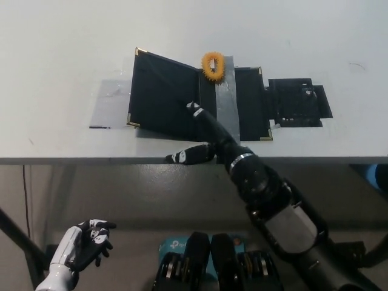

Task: The robot uses its right hand to push the cover of the diary kept in the middle of the desk towards the left to open it

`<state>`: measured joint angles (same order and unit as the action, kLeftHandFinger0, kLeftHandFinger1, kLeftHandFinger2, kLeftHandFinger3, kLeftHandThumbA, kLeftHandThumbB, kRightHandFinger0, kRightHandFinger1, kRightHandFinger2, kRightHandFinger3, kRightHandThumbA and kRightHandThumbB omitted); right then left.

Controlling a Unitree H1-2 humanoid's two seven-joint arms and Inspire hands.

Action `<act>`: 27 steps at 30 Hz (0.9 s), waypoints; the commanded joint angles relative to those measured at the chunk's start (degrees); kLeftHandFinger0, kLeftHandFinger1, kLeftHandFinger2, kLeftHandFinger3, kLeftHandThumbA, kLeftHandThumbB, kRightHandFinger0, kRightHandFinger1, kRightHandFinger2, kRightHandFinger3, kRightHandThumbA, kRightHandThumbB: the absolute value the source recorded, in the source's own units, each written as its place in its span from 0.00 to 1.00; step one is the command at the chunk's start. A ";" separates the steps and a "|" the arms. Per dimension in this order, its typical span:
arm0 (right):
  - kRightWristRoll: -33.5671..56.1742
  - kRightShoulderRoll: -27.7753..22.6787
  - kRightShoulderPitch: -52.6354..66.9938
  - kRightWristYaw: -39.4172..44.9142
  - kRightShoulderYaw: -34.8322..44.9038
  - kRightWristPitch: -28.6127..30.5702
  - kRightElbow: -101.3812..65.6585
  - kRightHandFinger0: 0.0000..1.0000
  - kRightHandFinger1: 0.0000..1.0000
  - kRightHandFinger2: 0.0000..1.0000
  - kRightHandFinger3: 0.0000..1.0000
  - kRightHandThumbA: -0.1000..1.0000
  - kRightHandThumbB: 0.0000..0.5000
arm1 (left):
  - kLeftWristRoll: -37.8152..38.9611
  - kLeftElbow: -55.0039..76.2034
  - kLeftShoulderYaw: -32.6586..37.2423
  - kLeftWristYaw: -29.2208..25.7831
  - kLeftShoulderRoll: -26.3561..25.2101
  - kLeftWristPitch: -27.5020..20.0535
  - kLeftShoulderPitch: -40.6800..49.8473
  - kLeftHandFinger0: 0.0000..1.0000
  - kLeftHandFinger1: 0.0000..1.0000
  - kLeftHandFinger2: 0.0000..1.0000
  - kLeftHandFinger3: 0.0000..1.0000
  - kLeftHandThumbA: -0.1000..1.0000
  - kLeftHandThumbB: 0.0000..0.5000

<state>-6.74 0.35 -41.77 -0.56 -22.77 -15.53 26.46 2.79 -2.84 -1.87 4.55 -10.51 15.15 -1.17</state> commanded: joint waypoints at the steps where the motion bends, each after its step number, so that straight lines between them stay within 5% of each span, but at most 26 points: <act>1: 57.90 -0.46 -7.37 -13.84 20.63 -11.40 -13.61 0.96 1.00 1.00 1.00 1.00 0.44 | 1.77 0.72 -2.86 -1.48 1.20 -2.79 0.97 0.16 0.27 0.29 0.48 0.40 0.79; 11: 69.01 -5.74 2.57 -17.04 27.47 -11.40 -28.32 1.00 1.00 1.00 1.00 1.00 0.39 | 1.04 0.90 -2.64 -1.64 1.12 -3.77 1.54 0.12 0.24 0.27 0.46 0.42 0.80; 21: 52.51 -6.70 21.97 -4.52 38.00 -11.34 -45.40 0.92 1.00 1.00 1.00 1.00 0.36 | 2.50 0.55 -4.04 -1.14 0.98 -3.56 1.37 0.13 0.24 0.28 0.48 0.41 0.84; 24: 49.87 -7.78 26.45 -1.19 38.99 -7.35 -45.94 0.92 1.00 1.00 1.00 1.00 0.16 | 1.89 1.09 -4.22 -1.49 0.94 -2.87 1.67 0.12 0.25 0.31 0.51 0.41 0.81; 27: 48.40 -8.30 30.55 0.11 40.65 -4.96 -46.75 0.83 0.92 0.92 1.00 1.00 0.19 | 1.53 1.78 -4.30 -1.76 1.14 -2.22 1.84 0.10 0.25 0.32 0.52 0.41 0.81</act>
<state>23.79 -5.19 -18.13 -3.21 5.90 -20.72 -2.37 3.05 -3.08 -3.75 4.45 -10.14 15.15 -0.21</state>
